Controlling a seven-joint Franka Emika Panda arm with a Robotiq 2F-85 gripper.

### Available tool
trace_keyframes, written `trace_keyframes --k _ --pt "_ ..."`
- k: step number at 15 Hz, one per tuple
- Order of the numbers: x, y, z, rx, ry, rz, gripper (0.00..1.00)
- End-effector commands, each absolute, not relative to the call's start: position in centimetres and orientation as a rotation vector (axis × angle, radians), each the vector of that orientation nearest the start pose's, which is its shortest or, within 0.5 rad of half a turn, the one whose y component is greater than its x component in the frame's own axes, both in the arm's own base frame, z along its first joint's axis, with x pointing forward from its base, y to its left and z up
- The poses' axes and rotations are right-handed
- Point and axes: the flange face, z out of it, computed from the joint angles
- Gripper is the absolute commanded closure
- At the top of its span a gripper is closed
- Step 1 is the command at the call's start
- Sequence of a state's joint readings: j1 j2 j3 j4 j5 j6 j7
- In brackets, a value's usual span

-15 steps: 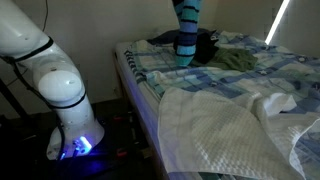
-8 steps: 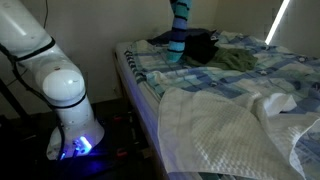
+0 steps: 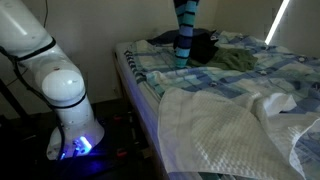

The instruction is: Unfold the blue towel.

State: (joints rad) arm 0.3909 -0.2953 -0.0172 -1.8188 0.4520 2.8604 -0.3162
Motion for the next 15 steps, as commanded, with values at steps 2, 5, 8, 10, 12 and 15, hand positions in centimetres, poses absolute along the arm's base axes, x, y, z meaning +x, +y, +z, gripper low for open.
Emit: trace_keyframes --k 2,5,8,10,12,15 --pt "47.0 10.0 79.9 -2.183 -0.020 -1.622 0.99" --pt "47.3 6.0 79.1 -2.202 0.224 -1.581 0.99" --pt "47.1 1.8 77.3 -2.214 0.470 -1.549 0.99" --pt "46.9 -0.7 75.6 -2.216 0.632 -1.514 0.99" --pt "46.6 -3.2 73.3 -2.213 0.793 -1.473 0.99" --pt "46.0 -6.4 68.9 -2.204 1.024 -1.381 0.99"
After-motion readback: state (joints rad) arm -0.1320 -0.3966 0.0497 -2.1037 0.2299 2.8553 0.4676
